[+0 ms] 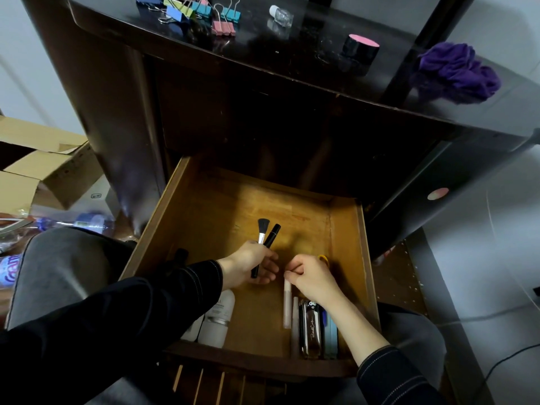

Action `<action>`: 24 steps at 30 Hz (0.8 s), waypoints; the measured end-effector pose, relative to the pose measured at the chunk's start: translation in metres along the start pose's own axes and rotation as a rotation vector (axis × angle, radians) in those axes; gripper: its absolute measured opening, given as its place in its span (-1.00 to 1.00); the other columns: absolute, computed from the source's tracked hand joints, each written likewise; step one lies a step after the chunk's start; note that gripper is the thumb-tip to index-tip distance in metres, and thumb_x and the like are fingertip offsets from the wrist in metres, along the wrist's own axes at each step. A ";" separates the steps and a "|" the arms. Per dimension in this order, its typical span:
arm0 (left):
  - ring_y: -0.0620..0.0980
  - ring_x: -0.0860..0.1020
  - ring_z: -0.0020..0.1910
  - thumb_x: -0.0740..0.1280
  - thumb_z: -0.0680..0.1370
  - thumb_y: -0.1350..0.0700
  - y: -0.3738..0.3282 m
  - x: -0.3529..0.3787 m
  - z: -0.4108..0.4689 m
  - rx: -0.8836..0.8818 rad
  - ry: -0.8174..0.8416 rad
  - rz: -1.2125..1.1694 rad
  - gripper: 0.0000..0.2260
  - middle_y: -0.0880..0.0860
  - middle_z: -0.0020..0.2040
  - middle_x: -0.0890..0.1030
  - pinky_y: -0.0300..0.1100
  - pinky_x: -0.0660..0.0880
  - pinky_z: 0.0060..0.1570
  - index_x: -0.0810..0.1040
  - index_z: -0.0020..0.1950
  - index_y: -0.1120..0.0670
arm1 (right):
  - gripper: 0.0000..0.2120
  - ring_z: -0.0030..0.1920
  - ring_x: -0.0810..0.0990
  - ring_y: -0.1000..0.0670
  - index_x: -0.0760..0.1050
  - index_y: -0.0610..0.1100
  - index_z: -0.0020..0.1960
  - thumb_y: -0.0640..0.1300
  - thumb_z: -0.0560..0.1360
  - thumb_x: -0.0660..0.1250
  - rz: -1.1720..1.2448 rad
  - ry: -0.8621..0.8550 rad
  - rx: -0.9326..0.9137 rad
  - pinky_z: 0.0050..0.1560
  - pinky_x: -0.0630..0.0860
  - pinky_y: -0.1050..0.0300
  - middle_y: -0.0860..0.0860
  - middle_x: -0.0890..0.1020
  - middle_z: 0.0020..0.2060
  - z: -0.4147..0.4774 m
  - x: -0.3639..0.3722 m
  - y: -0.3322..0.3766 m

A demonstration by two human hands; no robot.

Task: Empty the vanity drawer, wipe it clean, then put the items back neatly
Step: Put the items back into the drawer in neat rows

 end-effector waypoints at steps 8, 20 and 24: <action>0.08 0.53 -0.35 0.16 0.67 0.21 -0.002 0.001 -0.004 0.008 -0.008 0.011 -0.83 0.17 -0.23 0.57 -0.13 0.48 -0.35 0.46 0.17 0.27 | -0.91 -0.18 0.61 0.09 0.58 0.06 -0.08 0.05 0.51 0.43 -0.339 0.093 -0.043 -0.21 0.56 0.08 0.11 0.65 -0.20 -0.007 0.000 0.004; 0.08 0.54 -0.36 0.19 0.66 0.21 -0.001 0.000 0.000 0.001 -0.015 0.025 -0.75 0.17 -0.24 0.58 -0.14 0.48 -0.38 0.45 0.28 0.32 | -0.89 -0.16 0.63 0.05 0.63 0.02 -0.20 0.02 0.46 0.49 -0.361 0.260 -0.053 -0.28 0.44 0.14 0.07 0.67 -0.20 -0.016 -0.002 0.011; 0.06 0.51 -0.37 0.20 0.65 0.20 0.001 -0.001 -0.001 0.009 -0.010 0.050 -0.81 0.15 -0.25 0.55 -0.17 0.45 -0.41 0.46 0.21 0.27 | -0.85 -0.19 0.61 0.06 0.61 0.00 -0.19 0.04 0.50 0.45 -0.359 0.264 -0.057 -0.28 0.44 0.13 0.08 0.65 -0.22 -0.015 -0.001 0.009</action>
Point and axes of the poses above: each hand's wrist, its own z-axis towards the middle knuckle, its own x-axis out of the palm, y = z × x, the point moved 1 cm from there along z, towards the middle knuckle
